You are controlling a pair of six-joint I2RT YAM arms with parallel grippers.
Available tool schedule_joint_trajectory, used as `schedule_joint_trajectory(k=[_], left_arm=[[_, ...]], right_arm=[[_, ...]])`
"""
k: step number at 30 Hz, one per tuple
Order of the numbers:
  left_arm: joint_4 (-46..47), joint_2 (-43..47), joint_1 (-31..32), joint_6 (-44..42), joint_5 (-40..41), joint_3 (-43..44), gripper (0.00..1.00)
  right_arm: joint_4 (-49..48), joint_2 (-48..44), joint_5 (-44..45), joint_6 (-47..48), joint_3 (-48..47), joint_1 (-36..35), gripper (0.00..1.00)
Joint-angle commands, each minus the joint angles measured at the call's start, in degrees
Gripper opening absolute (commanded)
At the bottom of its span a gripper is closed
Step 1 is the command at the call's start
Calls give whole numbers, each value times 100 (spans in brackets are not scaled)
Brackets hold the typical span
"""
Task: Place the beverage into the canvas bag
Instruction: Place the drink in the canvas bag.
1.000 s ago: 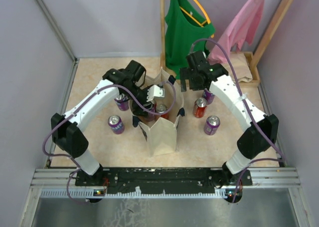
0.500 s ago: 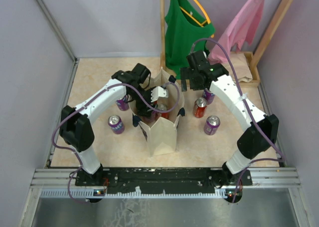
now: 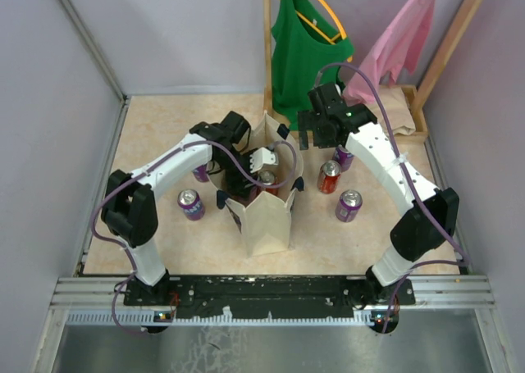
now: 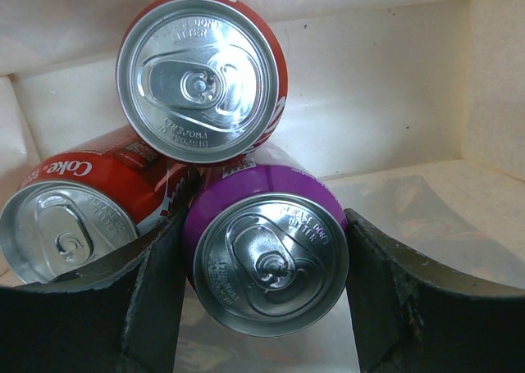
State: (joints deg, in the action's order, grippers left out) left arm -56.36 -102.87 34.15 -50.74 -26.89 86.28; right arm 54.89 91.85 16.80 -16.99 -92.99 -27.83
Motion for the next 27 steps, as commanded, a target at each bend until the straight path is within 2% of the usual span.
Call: schedule_joint_trajectory(k=[1, 8, 10, 13, 15, 17, 22, 27], left_arm=[[436, 24, 30, 111, 141, -99, 0], [563, 3, 30, 284, 312, -173, 0], [549, 5, 30, 292, 338, -188, 4], [520, 36, 30, 303, 352, -216, 23], [492, 63, 31, 302, 344, -221, 43], [438, 105, 30, 298, 336, -204, 57], [352, 280, 46, 270, 375, -146, 84], [255, 396, 87, 247, 436, -41, 99]], right_arm=[[-88, -291, 48, 73, -121, 68, 99], [-102, -291, 8, 106, -110, 76, 99], [-110, -291, 0, 113, -106, 76, 99], [-121, -291, -13, 117, -107, 76, 99], [-128, -293, -28, 117, -108, 75, 99], [-138, -291, -55, 117, -98, 72, 99], [-179, -289, -106, 122, -88, 76, 99], [-222, -265, -158, 135, -89, 76, 99]])
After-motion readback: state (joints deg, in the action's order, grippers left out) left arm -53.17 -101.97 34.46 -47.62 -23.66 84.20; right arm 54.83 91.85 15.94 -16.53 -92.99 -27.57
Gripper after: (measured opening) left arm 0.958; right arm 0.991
